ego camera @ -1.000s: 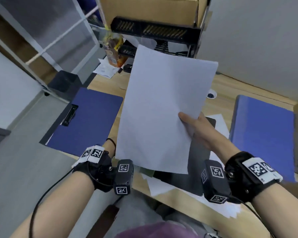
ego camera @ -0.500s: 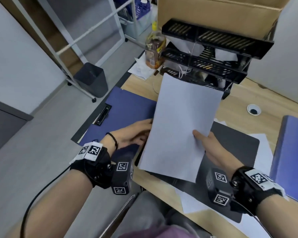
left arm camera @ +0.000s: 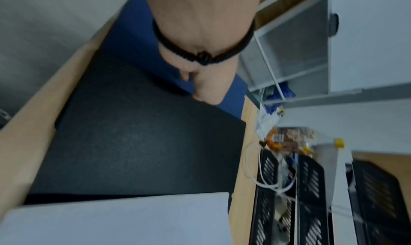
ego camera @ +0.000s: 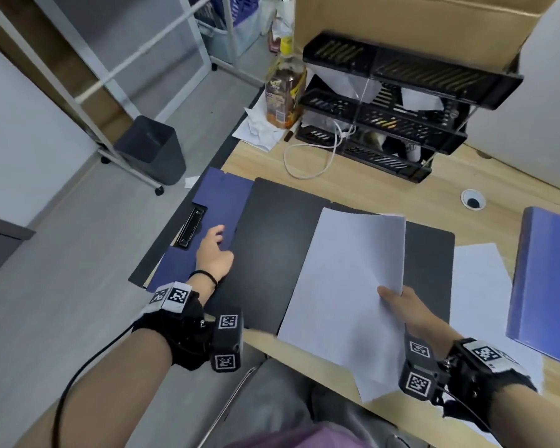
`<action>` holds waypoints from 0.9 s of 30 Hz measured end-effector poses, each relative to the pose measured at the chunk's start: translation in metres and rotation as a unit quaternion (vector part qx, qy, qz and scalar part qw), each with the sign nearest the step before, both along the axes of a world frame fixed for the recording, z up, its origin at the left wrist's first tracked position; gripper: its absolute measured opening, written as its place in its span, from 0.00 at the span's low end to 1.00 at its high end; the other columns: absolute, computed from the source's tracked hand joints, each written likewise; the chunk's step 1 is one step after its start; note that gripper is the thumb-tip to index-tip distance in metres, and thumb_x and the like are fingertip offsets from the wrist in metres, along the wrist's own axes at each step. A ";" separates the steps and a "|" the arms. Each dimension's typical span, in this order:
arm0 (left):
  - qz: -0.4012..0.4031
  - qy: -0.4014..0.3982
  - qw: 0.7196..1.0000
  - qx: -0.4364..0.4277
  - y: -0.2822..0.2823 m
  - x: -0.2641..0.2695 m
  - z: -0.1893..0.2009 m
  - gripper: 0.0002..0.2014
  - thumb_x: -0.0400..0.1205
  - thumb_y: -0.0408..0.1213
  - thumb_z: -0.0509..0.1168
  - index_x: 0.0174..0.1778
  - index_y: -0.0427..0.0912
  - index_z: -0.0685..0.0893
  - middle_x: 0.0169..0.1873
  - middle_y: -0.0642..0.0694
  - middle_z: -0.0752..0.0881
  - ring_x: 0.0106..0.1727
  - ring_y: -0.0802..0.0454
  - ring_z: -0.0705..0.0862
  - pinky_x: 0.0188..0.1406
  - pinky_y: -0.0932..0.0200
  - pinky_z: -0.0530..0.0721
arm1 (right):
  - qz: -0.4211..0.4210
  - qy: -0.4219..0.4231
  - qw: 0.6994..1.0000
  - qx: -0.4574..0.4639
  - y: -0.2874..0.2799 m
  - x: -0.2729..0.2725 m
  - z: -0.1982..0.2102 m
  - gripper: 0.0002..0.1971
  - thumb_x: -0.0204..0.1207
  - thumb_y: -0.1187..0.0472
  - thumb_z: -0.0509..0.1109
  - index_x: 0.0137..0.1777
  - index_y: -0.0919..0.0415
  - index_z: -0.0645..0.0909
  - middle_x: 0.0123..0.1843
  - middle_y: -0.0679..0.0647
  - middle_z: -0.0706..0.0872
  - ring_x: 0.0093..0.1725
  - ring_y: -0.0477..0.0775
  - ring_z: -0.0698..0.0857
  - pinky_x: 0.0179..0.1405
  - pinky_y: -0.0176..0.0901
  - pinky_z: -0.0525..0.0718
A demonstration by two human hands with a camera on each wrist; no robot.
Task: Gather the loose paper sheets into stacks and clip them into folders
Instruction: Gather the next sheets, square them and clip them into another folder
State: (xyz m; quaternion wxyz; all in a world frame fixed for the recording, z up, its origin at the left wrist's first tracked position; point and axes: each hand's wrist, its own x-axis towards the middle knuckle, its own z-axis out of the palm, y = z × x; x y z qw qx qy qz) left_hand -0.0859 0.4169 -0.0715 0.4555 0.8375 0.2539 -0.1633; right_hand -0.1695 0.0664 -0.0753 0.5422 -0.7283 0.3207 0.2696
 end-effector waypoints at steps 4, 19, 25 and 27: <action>-0.074 -0.021 0.997 0.021 -0.047 0.013 0.001 0.17 0.79 0.27 0.60 0.61 0.45 0.82 0.59 0.45 0.83 0.62 0.45 0.79 0.61 0.56 0.75 | -0.015 0.018 1.000 -0.014 -0.021 -0.015 -0.002 0.11 0.84 0.63 0.63 0.56 0.70 0.83 0.45 0.65 0.89 0.44 0.65 0.88 0.56 0.65 0.84; -0.315 0.136 0.939 0.025 -0.158 0.004 -0.037 0.15 0.80 0.33 0.59 0.62 0.49 0.79 0.54 0.47 0.79 0.65 0.46 0.76 0.68 0.53 0.73 | -0.020 0.021 1.000 0.007 -0.129 -0.041 0.003 0.12 0.86 0.58 0.60 0.58 0.65 0.80 0.47 0.61 0.89 0.43 0.59 0.88 0.42 0.49 0.86; -0.242 0.124 0.962 0.025 -0.193 0.011 -0.034 0.17 0.77 0.47 0.69 0.60 0.48 0.77 0.50 0.47 0.80 0.46 0.49 0.81 0.50 0.57 0.80 | 0.026 0.003 0.999 0.047 -0.138 -0.020 -0.008 0.11 0.87 0.58 0.59 0.58 0.62 0.81 0.48 0.57 0.90 0.44 0.54 0.91 0.42 0.44 0.88; -0.256 0.148 0.955 0.011 -0.209 0.009 -0.035 0.25 0.75 0.49 0.72 0.63 0.47 0.72 0.46 0.47 0.78 0.41 0.49 0.79 0.48 0.54 0.82 | 0.039 0.000 0.998 0.050 -0.138 -0.016 -0.014 0.11 0.87 0.57 0.59 0.57 0.60 0.82 0.46 0.57 0.89 0.44 0.58 0.88 0.45 0.49 0.85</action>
